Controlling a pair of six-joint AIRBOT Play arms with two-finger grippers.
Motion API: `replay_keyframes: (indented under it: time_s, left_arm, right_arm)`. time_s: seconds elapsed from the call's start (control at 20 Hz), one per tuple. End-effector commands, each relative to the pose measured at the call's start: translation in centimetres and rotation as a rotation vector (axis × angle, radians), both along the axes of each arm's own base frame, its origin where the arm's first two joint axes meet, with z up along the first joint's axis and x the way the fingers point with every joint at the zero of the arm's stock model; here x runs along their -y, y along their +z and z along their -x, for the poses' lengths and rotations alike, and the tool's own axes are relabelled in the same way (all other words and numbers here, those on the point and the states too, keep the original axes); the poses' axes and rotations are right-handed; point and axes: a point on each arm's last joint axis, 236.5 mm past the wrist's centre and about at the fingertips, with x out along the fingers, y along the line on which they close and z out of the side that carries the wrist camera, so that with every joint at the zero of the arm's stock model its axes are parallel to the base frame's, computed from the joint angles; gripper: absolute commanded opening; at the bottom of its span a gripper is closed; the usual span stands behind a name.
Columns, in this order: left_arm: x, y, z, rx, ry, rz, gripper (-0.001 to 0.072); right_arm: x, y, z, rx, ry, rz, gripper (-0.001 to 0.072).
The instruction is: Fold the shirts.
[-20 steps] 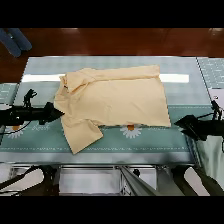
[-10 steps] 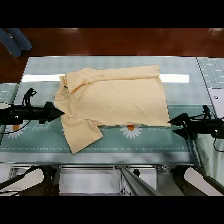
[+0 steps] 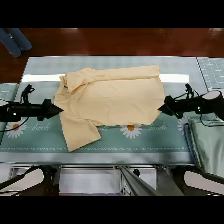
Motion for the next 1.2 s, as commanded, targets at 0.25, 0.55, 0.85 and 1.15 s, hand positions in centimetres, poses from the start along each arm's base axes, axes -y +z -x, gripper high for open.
replay_keyframes:
  time_s: [0.25, 0.55, 0.85, 1.15]
  left_arm:
    - [-0.4, 29.2, -10.1, 0.727, -0.021, 0.0, 0.0026]
    - [-1.5, 50.7, -4.2, 1.177, 0.083, -0.377, 0.0025]
    - [-4.3, 56.8, 6.0, 1.285, 0.281, -0.781, 0.0025]
    - [-4.1, 57.9, 14.2, 1.335, 0.32, -0.921, 0.0025]
  right_arm:
    - [1.5, 25.7, -11.0, 0.517, 0.216, 0.213, 0.0029]
    - [2.1, 47.9, -4.6, 1.009, 0.184, 0.48, 0.0029]
    - [1.2, 55.8, 8.3, 1.245, 0.123, 0.629, 0.003]
    - [0.1, 57.5, 17.4, 1.33, 0.103, 0.699, 0.003]
